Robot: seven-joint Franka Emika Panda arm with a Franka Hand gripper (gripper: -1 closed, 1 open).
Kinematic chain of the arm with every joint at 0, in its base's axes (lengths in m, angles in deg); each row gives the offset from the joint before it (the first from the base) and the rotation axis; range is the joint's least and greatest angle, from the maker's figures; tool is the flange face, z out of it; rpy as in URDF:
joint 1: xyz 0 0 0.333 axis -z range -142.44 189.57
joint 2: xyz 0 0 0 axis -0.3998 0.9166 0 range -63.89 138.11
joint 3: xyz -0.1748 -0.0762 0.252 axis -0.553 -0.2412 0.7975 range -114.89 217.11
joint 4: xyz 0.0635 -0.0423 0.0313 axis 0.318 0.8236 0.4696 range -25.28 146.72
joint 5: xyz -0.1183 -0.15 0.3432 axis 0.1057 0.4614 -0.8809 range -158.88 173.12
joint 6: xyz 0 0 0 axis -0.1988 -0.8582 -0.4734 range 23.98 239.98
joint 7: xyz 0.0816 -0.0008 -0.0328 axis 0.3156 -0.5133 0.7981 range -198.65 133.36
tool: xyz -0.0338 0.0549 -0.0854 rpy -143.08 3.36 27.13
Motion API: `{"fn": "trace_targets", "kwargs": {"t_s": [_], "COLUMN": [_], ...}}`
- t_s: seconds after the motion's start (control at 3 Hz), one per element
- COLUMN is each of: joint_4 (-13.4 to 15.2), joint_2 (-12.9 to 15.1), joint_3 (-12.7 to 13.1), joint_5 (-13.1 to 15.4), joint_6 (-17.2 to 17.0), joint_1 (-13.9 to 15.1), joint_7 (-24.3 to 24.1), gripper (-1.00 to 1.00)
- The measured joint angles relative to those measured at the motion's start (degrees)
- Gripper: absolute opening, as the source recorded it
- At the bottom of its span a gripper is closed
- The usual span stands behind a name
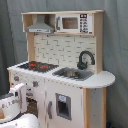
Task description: Play with the kitchen
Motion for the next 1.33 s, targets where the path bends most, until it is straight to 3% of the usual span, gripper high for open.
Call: {"fn": "trace_targets", "kwargs": {"t_s": [0.33, 0.67, 1.33], "joint_4": [-1.18, -1.19, 0.1], "joint_2": [0.0, 0.0, 1.16], "joint_3": [0.14, 0.09, 0.85], "joint_5": [0.0, 0.0, 1.25], "joint_6": [0.1, 0.1, -9.05], "joint_1": [0.96, 0.96, -7.45], "joint_7": [-0.76, -0.76, -0.81], "gripper": [1.0, -1.0, -1.0]}}
